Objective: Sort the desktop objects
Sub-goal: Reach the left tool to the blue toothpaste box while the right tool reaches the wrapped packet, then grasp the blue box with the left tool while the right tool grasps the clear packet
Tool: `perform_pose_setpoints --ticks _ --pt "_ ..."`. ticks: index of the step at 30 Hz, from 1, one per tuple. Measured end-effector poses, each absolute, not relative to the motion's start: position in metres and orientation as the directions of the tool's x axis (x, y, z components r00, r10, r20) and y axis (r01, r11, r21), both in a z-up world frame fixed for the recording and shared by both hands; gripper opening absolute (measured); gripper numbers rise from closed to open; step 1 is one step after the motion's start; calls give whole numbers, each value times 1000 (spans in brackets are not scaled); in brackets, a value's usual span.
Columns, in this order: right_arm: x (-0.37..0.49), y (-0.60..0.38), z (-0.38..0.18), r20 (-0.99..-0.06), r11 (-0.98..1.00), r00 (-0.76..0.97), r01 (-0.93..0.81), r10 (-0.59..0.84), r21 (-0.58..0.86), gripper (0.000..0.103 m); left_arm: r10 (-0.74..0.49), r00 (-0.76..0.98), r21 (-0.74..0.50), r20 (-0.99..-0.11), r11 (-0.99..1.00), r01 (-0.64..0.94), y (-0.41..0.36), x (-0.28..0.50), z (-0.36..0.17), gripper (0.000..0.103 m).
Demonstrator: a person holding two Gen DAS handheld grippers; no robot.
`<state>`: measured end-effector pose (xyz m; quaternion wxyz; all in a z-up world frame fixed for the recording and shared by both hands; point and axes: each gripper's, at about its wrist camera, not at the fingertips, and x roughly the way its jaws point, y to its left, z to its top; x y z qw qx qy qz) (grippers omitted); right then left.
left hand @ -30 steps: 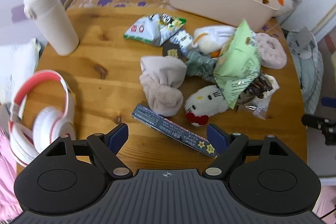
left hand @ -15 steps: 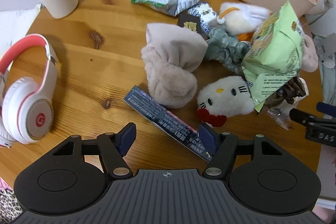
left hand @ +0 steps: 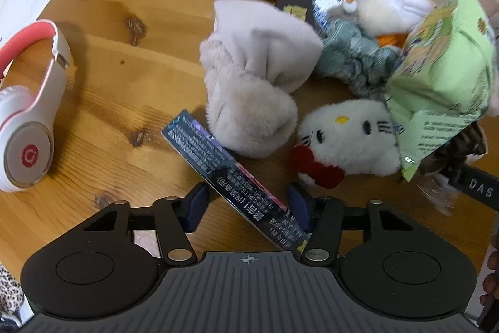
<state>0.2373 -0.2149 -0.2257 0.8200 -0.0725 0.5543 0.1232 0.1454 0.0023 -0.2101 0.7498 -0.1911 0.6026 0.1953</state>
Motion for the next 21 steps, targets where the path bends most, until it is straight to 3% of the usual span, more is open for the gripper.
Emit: perform_pose_setpoints --ticks 2,4,6,8,21 --pt "237 -217 -225 -921 963 372 -268 117 14 77 79 202 -37 -976 858 -512 -1 145 -210 54" --pt "238 -219 -223 -915 964 382 -265 126 22 67 96 198 -19 -976 861 -509 -2 144 -210 44" --pt "241 -225 -222 -910 962 393 -272 134 24 47 116 189 3 -975 861 -509 -2 142 -210 33" --pt "241 -231 -220 -907 961 397 -276 137 24 31 119 189 4 -975 856 -517 1 139 -210 29" --pt "207 -264 -205 -904 958 376 -266 205 106 27 147 196 20 -970 844 -537 19 118 -197 24"
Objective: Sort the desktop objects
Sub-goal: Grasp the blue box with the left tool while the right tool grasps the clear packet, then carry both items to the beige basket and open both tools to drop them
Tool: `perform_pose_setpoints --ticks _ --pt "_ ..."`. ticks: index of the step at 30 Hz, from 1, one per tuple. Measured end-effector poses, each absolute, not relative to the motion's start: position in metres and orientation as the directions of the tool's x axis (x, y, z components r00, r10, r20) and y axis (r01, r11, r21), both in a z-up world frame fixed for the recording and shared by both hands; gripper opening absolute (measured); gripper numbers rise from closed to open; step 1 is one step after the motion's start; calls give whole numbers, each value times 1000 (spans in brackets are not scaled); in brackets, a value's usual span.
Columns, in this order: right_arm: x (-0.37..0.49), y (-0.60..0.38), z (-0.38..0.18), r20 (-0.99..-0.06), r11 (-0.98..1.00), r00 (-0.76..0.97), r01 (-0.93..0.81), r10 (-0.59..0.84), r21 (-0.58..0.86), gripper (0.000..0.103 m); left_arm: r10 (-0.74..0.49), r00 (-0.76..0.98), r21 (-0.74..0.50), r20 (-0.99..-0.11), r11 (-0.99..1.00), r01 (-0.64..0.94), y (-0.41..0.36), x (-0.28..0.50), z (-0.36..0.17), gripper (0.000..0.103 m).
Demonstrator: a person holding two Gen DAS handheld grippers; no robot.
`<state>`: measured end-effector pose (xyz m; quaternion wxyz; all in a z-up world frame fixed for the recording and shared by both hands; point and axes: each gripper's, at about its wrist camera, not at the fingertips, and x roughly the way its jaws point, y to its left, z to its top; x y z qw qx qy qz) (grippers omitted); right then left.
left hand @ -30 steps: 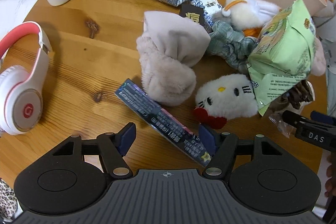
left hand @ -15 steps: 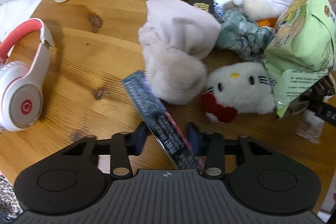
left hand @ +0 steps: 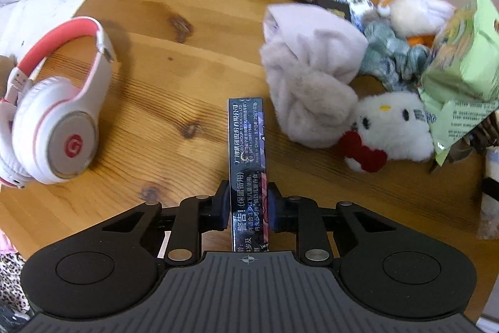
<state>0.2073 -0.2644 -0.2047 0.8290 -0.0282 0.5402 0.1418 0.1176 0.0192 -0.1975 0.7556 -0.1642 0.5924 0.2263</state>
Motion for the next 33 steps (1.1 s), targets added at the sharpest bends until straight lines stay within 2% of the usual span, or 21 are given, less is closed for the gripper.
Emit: perform_pose_setpoints --ticks 10,18,20,21,33 --pt "208 -297 -153 -836 969 505 -219 216 118 26 154 290 -15 -945 862 -507 43 125 -145 24" --pt "242 -302 -118 -756 970 615 -210 227 120 26 189 408 -18 -893 891 -453 50 159 -106 24" --pt "254 -297 -110 -739 968 632 -221 234 118 26 198 446 -13 -873 905 -426 49 174 -93 24" --pt "259 -292 -105 -728 966 642 -233 240 114 26 142 478 -17 -867 950 -313 49 181 -89 24" --pt "340 -219 -60 -621 925 723 -381 301 6 26 71 649 -37 -757 988 -150 7 301 -36 24"
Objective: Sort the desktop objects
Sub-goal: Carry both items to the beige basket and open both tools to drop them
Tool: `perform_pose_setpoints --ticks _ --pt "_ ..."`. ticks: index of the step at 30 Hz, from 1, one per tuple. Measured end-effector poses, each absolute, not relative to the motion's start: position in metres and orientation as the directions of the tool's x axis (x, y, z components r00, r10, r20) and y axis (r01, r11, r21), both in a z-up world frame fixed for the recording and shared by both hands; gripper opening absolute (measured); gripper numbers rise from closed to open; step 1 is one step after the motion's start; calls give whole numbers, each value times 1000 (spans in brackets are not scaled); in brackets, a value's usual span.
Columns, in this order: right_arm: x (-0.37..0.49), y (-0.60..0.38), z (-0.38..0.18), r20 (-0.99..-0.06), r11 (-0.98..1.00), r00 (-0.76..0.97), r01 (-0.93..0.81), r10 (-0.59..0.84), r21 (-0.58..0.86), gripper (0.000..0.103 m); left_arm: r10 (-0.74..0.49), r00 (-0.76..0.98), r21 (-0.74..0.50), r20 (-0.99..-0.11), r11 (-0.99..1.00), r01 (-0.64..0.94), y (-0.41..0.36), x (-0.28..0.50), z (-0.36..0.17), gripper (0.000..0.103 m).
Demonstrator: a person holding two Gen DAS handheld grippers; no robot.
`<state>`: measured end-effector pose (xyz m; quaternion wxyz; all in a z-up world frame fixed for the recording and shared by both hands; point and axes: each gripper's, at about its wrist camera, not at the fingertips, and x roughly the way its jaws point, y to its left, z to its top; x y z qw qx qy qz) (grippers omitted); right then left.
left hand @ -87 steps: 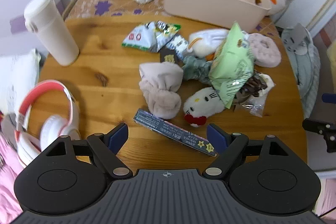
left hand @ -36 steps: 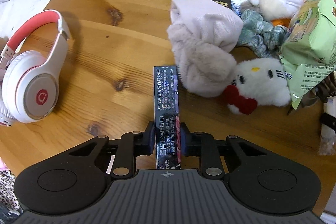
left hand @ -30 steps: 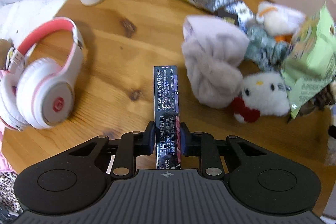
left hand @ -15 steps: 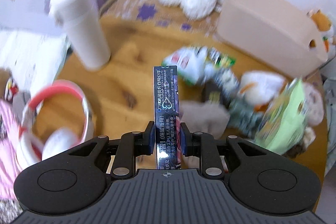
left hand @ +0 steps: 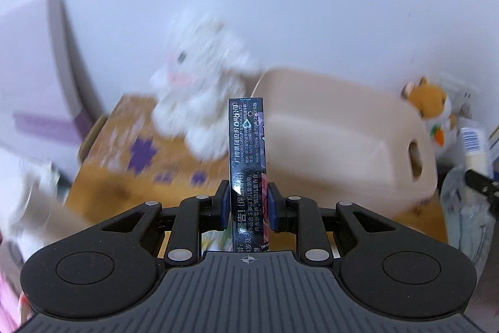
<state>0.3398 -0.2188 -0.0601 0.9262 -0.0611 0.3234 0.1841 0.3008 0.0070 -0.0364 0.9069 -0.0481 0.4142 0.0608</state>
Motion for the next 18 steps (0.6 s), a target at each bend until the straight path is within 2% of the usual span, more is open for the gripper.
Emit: perform_pose_setpoints --ticks 9,14,15,18 --pt "391 -183 -81 -655 918 692 -397 304 7 26 -4 688 -102 -725 989 -102 -24 393 -25 24" --pt "410 -176 -105 -692 930 661 -365 289 39 27 -120 617 -214 -778 973 -81 -32 438 -49 24" --pt "414 -176 -112 -702 934 653 -353 283 47 27 -159 596 -222 -787 974 -34 -34 444 -55 24" --pt "422 -177 -128 -733 944 624 -320 269 75 26 -153 577 -203 -802 979 -23 -43 453 -76 24"
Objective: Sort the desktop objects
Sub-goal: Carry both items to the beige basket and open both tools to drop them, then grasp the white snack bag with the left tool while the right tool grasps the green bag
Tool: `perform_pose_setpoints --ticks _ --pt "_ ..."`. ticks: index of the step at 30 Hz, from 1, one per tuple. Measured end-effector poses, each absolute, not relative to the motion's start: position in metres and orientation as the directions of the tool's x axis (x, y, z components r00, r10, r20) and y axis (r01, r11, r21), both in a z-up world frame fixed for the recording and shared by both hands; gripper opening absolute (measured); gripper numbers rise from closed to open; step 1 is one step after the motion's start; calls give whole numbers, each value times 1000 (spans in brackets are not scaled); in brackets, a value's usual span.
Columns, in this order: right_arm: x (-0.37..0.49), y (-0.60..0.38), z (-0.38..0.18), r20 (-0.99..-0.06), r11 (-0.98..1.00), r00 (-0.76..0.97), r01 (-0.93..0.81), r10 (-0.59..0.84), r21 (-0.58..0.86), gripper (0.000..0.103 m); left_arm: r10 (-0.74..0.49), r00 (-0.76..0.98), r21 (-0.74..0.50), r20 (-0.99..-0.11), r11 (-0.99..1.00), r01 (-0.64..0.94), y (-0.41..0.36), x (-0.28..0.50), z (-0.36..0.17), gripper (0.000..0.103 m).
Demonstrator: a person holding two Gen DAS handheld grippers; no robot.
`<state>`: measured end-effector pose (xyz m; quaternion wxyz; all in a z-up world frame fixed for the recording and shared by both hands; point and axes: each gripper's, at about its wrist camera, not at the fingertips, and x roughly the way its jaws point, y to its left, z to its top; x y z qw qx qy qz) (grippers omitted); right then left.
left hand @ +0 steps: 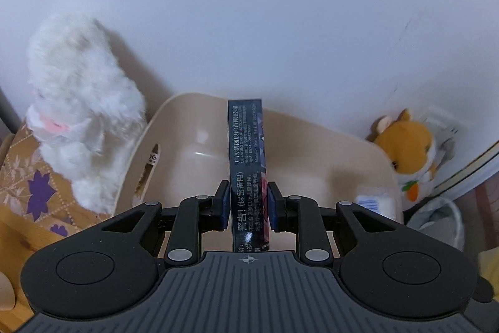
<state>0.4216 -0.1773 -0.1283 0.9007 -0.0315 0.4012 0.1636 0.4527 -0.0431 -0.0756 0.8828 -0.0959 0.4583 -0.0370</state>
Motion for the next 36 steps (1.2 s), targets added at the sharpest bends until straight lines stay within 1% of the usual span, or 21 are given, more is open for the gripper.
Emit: perform_pose_setpoints --ticks 1,2,6,8,9,10,11,12,13,14,15,17,19,21,23,26,30,36 --pt "423 -177 -132 -740 946 620 -315 263 73 25 -160 572 -207 -804 978 -17 -45 455 -81 24" --pt "423 -177 -135 -744 947 616 -315 259 69 18 -159 565 -207 -810 978 -21 -46 458 -85 24" --pt "423 -177 -141 -760 946 600 -320 250 58 21 -183 492 -212 -851 977 -3 -51 467 -102 24" --pt "422 -178 -141 -761 946 600 -318 247 56 31 -174 476 -193 -862 981 8 -51 467 -105 39" --pt "420 -180 -139 -757 948 604 -314 249 61 38 -177 476 -192 -862 981 16 -51 465 -105 57" --pt "419 -182 -138 -751 949 609 -309 254 71 43 -175 486 -189 -856 982 20 -49 462 -104 68" --pt "417 -185 -135 -744 949 615 -303 261 83 54 -170 504 -186 -847 982 19 -46 459 -102 71" --pt "414 -188 -131 -734 950 624 -299 270 95 63 -171 513 -186 -841 982 23 -44 456 -99 74" --pt "410 -191 -127 -722 948 632 -300 282 107 65 -181 513 -191 -839 981 33 -40 454 -96 74" --pt "406 -193 -122 -712 946 639 -304 290 113 69 -190 511 -195 -838 980 44 -39 453 -94 74" --pt "400 -193 -117 -706 945 647 -311 288 101 77 -199 512 -196 -836 979 60 -36 449 -91 76" --pt "384 -194 -109 -681 936 669 -346 297 68 84 -203 516 -174 -832 979 104 -31 438 -88 78" --pt "368 -196 -102 -658 921 680 -384 324 56 88 -194 530 -124 -826 979 165 -27 425 -79 79" --pt "349 -199 -95 -631 906 690 -419 354 50 96 -166 550 -47 -818 974 223 -20 410 -76 80" --pt "332 -201 -88 -602 890 698 -454 388 48 102 -138 561 15 -816 966 259 -10 395 -76 80" --pt "303 -204 -81 -570 857 693 -514 442 39 103 -99 549 91 -830 947 308 6 376 -85 81" --pt "269 -208 -82 -571 798 651 -603 500 11 103 -69 494 142 -867 915 377 27 351 -109 81" --pt "221 -206 -98 -574 656 558 -754 599 -48 103 -63 456 161 -888 886 435 59 319 -130 81"
